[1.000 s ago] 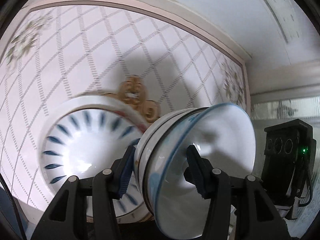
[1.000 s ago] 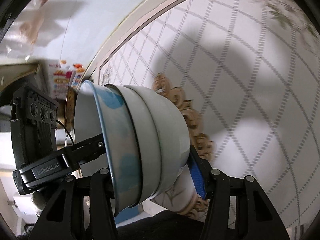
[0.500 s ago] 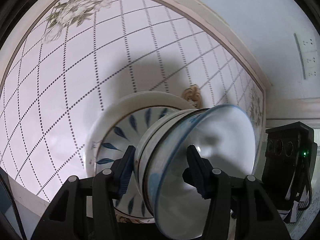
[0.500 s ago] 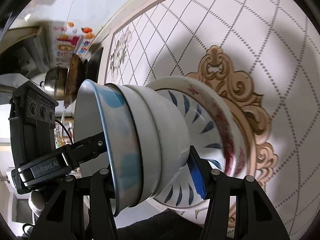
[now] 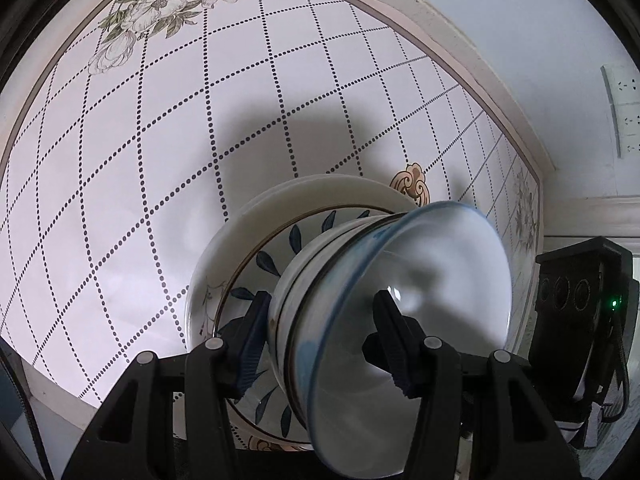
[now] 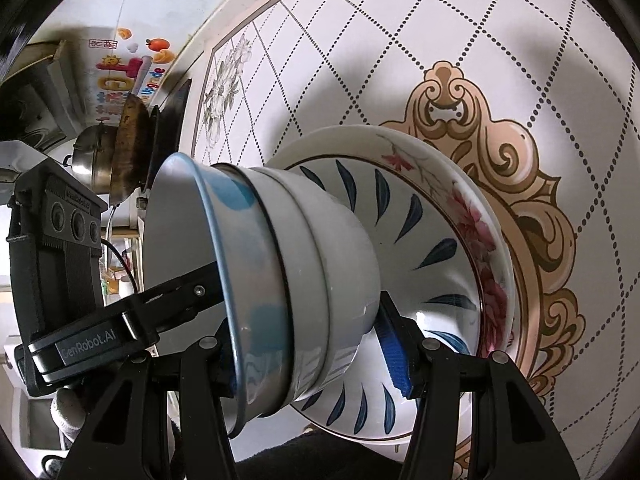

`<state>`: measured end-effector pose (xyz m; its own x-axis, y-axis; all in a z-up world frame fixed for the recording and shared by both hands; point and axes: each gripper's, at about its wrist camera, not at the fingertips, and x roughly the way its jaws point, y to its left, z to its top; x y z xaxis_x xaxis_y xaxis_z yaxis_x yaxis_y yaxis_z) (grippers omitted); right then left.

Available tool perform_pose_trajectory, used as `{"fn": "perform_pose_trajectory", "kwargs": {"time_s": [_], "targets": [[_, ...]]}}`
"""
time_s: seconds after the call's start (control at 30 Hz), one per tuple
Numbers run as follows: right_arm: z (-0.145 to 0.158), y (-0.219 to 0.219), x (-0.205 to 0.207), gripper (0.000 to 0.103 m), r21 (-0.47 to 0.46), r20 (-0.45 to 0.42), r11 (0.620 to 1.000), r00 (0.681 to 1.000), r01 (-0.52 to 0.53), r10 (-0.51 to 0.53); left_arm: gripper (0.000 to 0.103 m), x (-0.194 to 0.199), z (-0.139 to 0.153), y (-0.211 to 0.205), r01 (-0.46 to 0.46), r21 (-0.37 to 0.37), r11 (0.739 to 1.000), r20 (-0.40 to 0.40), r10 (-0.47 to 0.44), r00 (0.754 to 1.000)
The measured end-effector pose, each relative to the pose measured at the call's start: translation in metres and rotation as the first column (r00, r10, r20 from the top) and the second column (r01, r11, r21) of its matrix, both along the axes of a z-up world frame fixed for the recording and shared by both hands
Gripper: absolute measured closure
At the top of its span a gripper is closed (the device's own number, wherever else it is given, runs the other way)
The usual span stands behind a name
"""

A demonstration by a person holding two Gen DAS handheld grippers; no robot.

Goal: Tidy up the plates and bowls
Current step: 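Carry the stacked bowls with both grippers onto the plate stack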

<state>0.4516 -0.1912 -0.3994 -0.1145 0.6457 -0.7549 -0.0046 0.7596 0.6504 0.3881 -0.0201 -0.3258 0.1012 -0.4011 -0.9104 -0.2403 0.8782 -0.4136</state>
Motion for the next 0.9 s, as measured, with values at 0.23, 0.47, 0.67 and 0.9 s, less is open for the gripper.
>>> {"fn": "perform_pose_trajectory", "kwargs": {"time_s": [0.23,0.47,0.67,0.9], "targets": [[0.002,0.002,-0.001,0.046,-0.015,-0.003,1.0,1.0,-0.006,0.006,0.055,0.002,0.005,-0.006,0.03,0.068,0.997,0.022,-0.031,0.999],[0.016,0.004,-0.003,0.044,-0.069,0.037,0.997,0.999,-0.018,0.021,0.053,-0.007,0.026,-0.002,0.049,0.19,0.981,0.054,-0.06,0.997],[0.051,0.0,-0.011,0.04,-0.129,0.122,0.992,0.992,0.002,0.014,0.053,-0.023,0.052,0.004,0.073,0.248,0.966,0.124,-0.106,0.987],[0.119,-0.002,-0.043,0.017,-0.21,0.281,0.972,0.958,0.111,-0.048,0.02,-0.048,0.096,0.008,0.135,0.321,0.937,0.253,-0.223,0.942]]}}
